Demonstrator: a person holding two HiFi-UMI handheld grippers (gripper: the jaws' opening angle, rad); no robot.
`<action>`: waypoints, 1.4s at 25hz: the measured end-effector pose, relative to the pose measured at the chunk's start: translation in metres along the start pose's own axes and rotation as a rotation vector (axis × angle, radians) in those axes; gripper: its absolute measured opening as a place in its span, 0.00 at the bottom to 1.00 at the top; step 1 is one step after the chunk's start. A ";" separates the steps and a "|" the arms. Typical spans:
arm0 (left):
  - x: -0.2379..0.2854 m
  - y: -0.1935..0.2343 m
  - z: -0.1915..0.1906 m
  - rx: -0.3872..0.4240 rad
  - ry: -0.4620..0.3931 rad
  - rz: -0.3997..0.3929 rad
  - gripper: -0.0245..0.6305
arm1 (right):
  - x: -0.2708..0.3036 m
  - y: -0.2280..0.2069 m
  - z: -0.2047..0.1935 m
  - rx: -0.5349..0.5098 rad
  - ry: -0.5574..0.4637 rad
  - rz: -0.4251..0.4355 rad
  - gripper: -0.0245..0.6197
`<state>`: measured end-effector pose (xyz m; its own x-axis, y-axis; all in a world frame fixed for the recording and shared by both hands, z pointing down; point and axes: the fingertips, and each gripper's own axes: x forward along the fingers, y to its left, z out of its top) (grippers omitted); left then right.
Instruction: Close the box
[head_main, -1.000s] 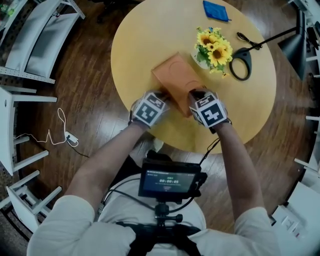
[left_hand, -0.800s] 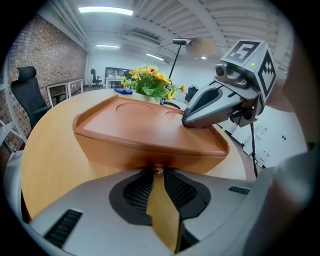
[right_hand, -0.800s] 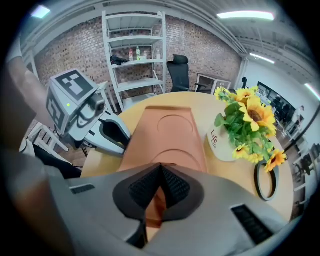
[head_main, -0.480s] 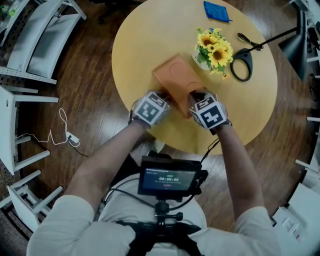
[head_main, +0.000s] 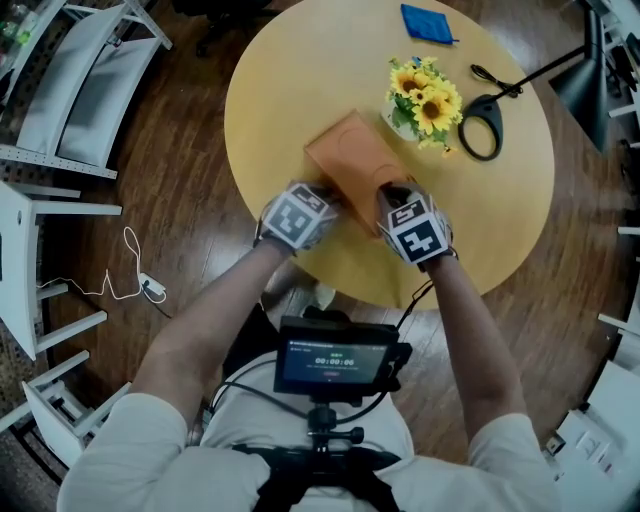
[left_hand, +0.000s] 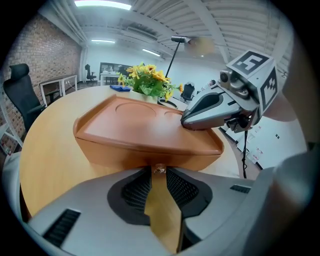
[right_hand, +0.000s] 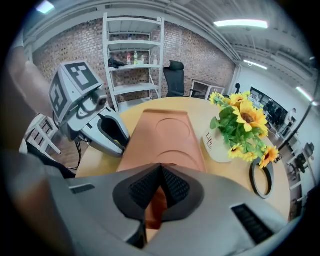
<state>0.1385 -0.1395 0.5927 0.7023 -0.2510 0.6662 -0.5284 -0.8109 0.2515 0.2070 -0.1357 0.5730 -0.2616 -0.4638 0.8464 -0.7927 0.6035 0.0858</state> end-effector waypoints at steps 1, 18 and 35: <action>-0.003 -0.001 -0.001 0.002 0.003 -0.006 0.18 | -0.002 0.000 -0.001 0.000 -0.011 -0.008 0.04; -0.147 0.039 -0.030 0.058 -0.057 0.027 0.18 | -0.091 0.075 -0.070 0.501 -0.290 -0.340 0.11; -0.350 0.099 -0.153 0.264 -0.076 -0.152 0.18 | -0.145 0.399 -0.089 0.990 -0.214 -0.616 0.23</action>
<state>-0.2325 -0.0508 0.4916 0.8029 -0.1467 0.5778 -0.2791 -0.9489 0.1470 -0.0224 0.2303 0.5316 0.3015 -0.6565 0.6915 -0.8738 -0.4805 -0.0752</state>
